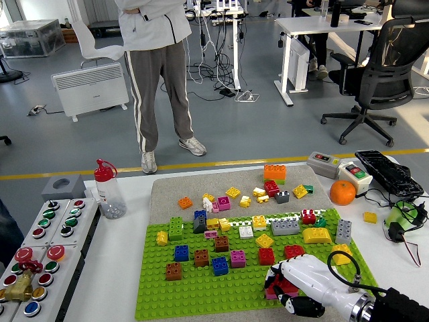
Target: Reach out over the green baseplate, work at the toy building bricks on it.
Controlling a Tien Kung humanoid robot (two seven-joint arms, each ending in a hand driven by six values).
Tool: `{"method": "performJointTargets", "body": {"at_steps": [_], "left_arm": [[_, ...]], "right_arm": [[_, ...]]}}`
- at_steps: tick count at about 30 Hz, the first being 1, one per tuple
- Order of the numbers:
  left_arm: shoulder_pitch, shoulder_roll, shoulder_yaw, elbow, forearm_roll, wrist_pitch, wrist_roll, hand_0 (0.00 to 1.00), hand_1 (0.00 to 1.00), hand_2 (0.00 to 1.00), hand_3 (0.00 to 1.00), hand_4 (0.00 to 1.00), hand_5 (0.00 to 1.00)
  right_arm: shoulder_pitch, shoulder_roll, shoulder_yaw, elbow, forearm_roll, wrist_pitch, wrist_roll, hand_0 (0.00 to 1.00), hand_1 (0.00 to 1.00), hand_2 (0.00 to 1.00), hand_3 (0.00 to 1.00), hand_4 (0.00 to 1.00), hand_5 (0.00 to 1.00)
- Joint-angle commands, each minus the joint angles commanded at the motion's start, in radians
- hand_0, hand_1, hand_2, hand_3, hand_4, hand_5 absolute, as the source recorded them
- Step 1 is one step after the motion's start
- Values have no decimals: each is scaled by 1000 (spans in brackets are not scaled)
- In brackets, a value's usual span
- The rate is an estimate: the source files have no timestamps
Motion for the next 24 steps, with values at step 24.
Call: {"method": "performJointTargets", "body": {"at_steps": [24], "left_arm": [[7,-1,-5,0,13,1,3,668,614,570,454,240,998]], "right_arm": [[2,12,-12,-5,0,6,-7,575,631,621,584,351,152]]}}
